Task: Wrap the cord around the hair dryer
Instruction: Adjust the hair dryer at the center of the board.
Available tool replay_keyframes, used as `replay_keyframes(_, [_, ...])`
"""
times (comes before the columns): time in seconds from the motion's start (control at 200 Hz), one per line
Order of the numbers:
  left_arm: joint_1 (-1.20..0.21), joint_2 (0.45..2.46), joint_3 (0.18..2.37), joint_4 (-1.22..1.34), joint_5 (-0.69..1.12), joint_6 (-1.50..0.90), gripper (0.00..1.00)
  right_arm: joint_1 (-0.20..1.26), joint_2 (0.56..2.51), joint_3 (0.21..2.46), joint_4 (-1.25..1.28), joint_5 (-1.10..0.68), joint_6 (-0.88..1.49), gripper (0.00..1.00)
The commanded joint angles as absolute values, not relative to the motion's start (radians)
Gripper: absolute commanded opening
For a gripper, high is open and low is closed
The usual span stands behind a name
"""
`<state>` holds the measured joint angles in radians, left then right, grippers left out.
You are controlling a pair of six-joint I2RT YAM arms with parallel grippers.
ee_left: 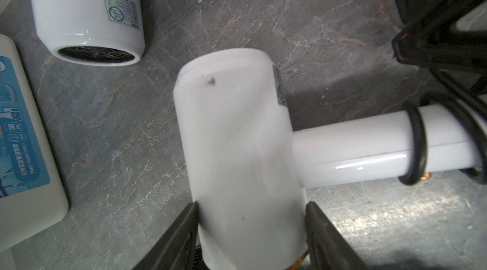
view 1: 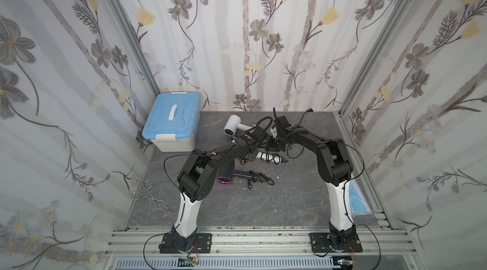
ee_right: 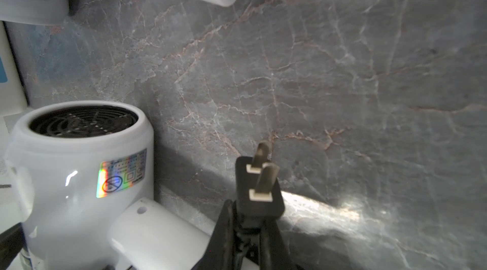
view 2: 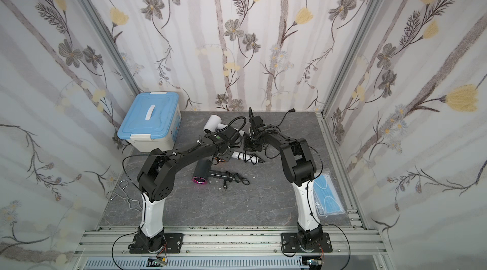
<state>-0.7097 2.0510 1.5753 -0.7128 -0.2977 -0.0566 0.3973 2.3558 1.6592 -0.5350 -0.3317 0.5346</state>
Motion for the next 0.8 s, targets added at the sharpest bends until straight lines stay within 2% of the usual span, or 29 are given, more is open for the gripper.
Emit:
replay_keyframes(0.0, [-0.710,2.073,1.586,-1.070,-0.132,-0.064,0.62,0.399,2.354,1.650,-0.476,-0.259,0.509,0.29])
replay_keyframes(0.085, [-0.713,2.063,1.618,-1.103,-0.131,-0.078,0.71,0.400,2.347,1.643,-0.480,-0.259,0.503,0.38])
replay_keyframes(0.3, [-0.716,2.051,1.680,-1.164,-0.159,-0.107,0.92,0.403,2.324,1.641,-0.504,-0.259,0.475,0.49])
replay_keyframes(0.375, [-0.715,2.048,1.701,-1.166,-0.182,-0.120,0.97,0.403,2.309,1.641,-0.510,-0.260,0.468,0.50])
replay_keyframes(0.44, [-0.715,2.051,1.726,-1.168,-0.209,-0.130,1.00,0.403,2.295,1.644,-0.516,-0.262,0.459,0.51])
replay_keyframes(0.794, [-0.682,2.073,1.928,-1.138,-0.320,-0.053,1.00,0.349,2.147,1.626,-0.545,-0.259,0.384,0.61])
